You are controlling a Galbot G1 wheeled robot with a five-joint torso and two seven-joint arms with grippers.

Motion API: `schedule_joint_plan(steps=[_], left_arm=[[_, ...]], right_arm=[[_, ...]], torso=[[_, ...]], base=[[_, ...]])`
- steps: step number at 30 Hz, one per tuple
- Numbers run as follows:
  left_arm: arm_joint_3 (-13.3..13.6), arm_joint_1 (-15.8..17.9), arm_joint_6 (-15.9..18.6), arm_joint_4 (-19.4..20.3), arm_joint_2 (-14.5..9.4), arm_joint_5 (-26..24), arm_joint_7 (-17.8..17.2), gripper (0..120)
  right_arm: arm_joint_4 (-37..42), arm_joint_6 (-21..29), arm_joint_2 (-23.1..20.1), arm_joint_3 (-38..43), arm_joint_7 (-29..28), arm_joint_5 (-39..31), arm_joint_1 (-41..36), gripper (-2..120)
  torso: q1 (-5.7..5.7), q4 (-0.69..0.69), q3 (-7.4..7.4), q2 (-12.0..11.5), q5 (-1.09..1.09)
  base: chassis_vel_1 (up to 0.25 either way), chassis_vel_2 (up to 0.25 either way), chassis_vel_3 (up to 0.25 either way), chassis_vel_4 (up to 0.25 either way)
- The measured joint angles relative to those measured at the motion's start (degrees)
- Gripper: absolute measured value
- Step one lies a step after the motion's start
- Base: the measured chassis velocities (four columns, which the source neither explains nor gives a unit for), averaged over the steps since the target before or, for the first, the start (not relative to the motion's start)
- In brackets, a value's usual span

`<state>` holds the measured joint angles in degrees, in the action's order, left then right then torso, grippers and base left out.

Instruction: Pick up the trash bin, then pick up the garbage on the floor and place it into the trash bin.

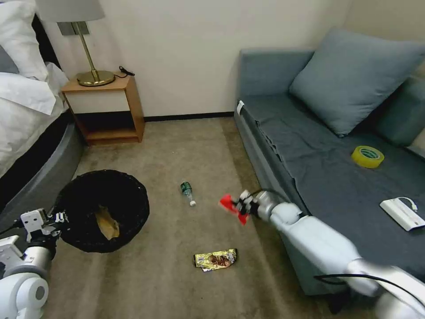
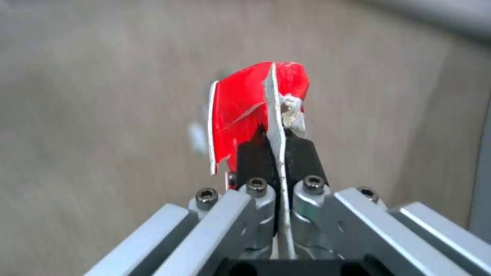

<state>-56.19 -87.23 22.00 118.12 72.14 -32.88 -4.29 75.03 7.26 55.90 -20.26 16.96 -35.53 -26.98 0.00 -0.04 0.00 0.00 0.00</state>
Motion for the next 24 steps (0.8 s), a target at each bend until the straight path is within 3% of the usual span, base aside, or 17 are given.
schedule_joint_plan(steps=[1,5,11,17,24], left_arm=[[0.0,0.0,0.0,0.0,0.0,0.0,0.0,4],[2.45,0.09,0.56,0.9,0.83,0.56,-0.47,4],[4.78,-0.67,0.69,2.06,1.22,0.73,-0.67,4],[5.98,-1.37,0.7,3.36,1.54,0.4,-0.69,4],[7.36,-2.95,0.75,5.96,2.93,0.35,-0.81,4]], right_arm=[[0.0,0.0,0.0,0.0,0.0,0.0,0.0,0],[14.57,-0.05,-1.77,-1.32,-5.19,-7.78,3.67,0],[27.94,-1.4,0.2,-8.95,-13.99,-16.13,12.44,0],[31.57,-1.59,4.28,-15.83,-17.86,-18.19,16.36,0],[29.2,-1.46,9.1,-24.09,-18.31,-16.09,15.95,0]], torso=[[0.0,0.0,0.0,0.0,0.0],[0.0,0.04,0.0,0.0,0.0],[0.0,0.05,0.0,0.01,-0.03],[0.0,0.05,0.0,0.0,-0.02],[0.0,0.06,0.0,0.01,-0.01]], base=[[0.0,0.0,0.0,0.0],[0.0,0.0,0.0,0.0],[0.0,0.0,0.0,0.0],[0.0,0.0,0.0,0.0],[0.0,0.0,0.0,0.0]])
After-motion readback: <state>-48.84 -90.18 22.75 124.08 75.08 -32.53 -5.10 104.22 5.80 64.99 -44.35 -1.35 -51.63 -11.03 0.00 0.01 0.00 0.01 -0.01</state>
